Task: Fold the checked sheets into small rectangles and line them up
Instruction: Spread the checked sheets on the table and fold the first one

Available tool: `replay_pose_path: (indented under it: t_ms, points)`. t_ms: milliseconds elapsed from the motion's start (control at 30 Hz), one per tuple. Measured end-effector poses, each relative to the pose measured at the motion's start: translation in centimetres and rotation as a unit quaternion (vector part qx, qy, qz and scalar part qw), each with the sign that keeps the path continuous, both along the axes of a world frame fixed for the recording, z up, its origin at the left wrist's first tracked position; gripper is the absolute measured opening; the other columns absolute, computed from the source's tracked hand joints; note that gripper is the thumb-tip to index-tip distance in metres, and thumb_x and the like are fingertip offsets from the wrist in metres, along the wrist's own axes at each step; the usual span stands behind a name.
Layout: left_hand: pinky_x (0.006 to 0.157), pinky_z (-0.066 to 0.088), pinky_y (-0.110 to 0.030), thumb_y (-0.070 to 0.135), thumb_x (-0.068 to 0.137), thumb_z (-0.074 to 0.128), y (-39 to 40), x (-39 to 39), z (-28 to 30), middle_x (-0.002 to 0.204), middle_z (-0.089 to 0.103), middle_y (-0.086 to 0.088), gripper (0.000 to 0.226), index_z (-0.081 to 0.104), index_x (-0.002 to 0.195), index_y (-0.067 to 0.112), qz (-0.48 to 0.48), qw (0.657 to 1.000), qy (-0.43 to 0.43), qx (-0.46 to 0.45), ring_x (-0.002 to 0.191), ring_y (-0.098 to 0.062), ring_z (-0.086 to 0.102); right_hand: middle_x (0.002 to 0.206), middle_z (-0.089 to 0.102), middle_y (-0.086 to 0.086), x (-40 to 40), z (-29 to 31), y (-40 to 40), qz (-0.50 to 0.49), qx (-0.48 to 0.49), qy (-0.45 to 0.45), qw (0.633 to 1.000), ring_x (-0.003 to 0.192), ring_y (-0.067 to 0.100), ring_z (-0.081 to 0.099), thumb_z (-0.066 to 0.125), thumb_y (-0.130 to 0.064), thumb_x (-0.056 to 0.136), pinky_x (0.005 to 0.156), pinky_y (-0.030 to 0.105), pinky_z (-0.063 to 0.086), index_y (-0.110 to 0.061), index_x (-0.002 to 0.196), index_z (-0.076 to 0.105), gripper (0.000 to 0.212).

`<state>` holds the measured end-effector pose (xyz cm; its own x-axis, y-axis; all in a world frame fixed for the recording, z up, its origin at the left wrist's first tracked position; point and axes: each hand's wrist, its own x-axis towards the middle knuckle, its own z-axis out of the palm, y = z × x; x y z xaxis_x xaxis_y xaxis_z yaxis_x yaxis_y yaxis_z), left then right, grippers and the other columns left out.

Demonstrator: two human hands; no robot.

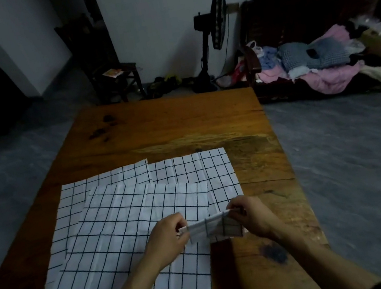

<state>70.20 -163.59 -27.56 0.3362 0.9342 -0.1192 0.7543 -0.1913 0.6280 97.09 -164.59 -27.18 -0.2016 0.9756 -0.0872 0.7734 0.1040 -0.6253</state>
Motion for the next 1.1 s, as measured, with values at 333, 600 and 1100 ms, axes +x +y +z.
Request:
replay_pose_path:
  t_ms: [333,600,1100]
  points:
    - [0.062,0.048,-0.027,0.018,0.089,0.067,0.9,1.5,5.1,0.074,0.057,0.002,0.015,0.055,0.081,0.022,-0.061,0.983,-0.164,0.046,0.071,-0.012,0.057,0.080,0.064,-0.015,2.0,6.9,-5.9,-0.124,0.071,-0.017,0.990,0.075,-0.001,0.059,0.066,-0.026,0.091,0.061,0.014,0.044,-0.031,0.083,0.064,0.009]
    - [0.063,0.052,-0.027,0.017,0.090,0.066,-2.1,8.5,8.4,0.078,0.060,0.001,0.016,0.055,0.080,0.022,-0.104,0.963,-0.248,0.028,0.077,-0.012,0.060,0.080,0.063,-0.008,6.8,9.8,-12.7,-0.240,0.127,0.040,0.962,0.074,0.008,0.059,0.066,-0.018,0.091,0.061,0.019,0.048,-0.025,0.082,0.064,0.012]
    - [0.071,0.057,-0.046,0.021,0.089,0.067,-16.3,28.6,12.3,0.084,0.065,0.002,0.008,0.060,0.086,0.022,-0.185,0.964,-0.181,0.056,0.081,-0.012,0.063,0.064,0.050,-0.008,25.0,10.3,-29.9,-0.309,0.213,0.183,0.909,0.058,0.002,0.045,0.066,-0.010,0.090,0.054,0.015,0.038,-0.019,0.078,0.058,0.018]
